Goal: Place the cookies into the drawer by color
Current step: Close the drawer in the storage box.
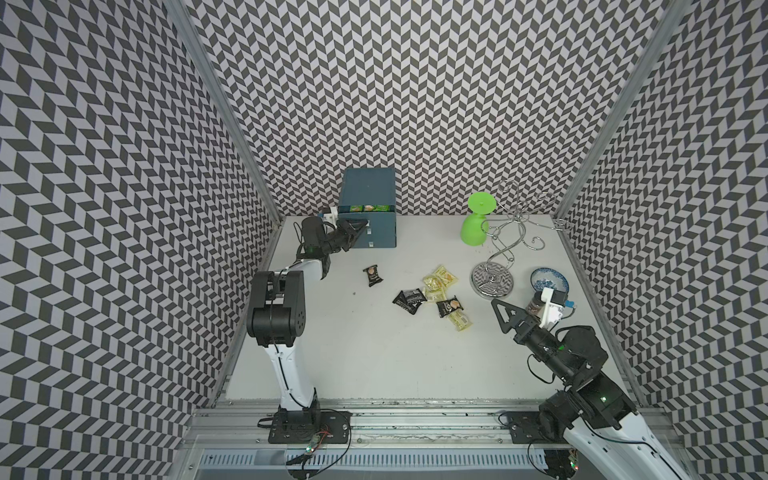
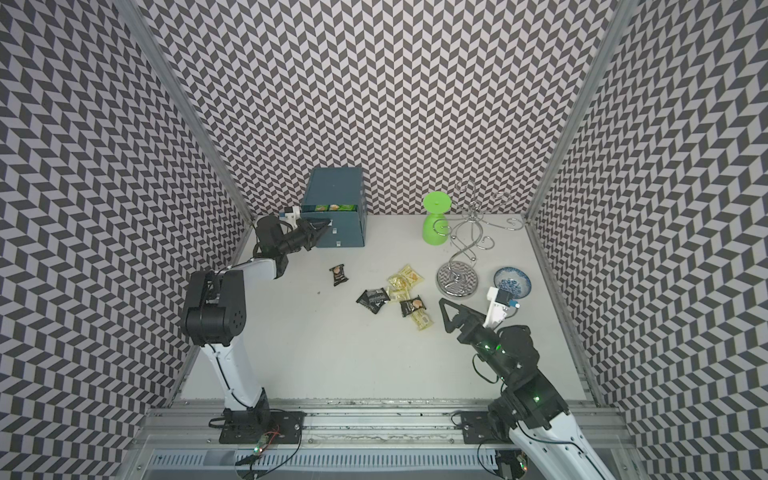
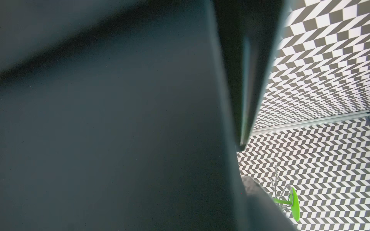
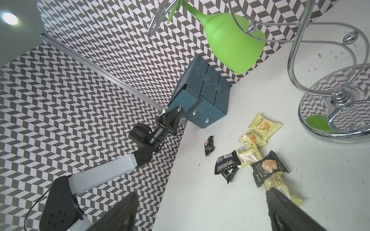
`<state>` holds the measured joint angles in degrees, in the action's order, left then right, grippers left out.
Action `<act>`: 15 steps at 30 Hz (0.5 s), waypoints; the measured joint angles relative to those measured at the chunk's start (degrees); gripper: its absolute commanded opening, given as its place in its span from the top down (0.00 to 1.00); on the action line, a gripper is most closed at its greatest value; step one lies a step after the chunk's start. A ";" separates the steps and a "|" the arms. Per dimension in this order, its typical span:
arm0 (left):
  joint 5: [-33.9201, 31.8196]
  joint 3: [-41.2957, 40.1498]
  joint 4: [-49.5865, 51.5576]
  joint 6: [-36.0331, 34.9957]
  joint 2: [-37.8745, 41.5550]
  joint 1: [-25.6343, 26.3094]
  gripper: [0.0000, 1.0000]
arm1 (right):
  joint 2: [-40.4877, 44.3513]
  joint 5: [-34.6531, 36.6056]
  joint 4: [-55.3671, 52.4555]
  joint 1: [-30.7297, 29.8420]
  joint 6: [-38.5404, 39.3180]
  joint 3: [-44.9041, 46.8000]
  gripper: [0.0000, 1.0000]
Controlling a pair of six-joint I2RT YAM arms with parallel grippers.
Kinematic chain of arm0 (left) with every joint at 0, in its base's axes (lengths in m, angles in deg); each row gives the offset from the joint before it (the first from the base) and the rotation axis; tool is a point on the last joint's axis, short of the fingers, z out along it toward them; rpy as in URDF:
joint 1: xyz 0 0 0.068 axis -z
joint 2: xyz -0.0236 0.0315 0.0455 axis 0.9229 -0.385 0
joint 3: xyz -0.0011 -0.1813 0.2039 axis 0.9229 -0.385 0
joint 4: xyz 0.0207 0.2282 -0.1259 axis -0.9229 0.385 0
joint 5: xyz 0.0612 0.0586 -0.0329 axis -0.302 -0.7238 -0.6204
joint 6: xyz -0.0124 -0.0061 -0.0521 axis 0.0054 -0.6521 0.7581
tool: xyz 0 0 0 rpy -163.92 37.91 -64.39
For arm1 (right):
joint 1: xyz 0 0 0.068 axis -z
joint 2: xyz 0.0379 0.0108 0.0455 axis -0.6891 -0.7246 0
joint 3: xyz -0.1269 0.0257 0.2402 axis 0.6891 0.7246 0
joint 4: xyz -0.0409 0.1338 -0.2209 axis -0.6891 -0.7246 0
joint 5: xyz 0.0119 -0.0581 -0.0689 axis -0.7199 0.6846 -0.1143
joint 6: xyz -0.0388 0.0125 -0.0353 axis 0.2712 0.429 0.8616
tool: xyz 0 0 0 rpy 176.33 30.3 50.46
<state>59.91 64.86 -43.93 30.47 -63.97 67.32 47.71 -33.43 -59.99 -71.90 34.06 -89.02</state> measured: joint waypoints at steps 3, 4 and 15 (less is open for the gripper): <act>-0.48 2.03 -0.31 0.72 -1.84 0.00 0.71 | 0.26 0.15 -0.31 0.00 0.02 -0.11 0.00; -0.66 2.60 -0.31 0.79 -2.29 0.00 0.71 | 0.26 0.15 -0.42 0.00 0.02 -0.11 0.00; -0.70 10.54 3.02 -0.28 -6.58 -0.02 0.64 | 0.70 0.28 -1.33 0.00 0.02 -0.46 0.00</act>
<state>59.22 75.40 -40.91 30.19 -70.55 67.30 48.41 -33.14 -61.33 -71.90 34.09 -89.48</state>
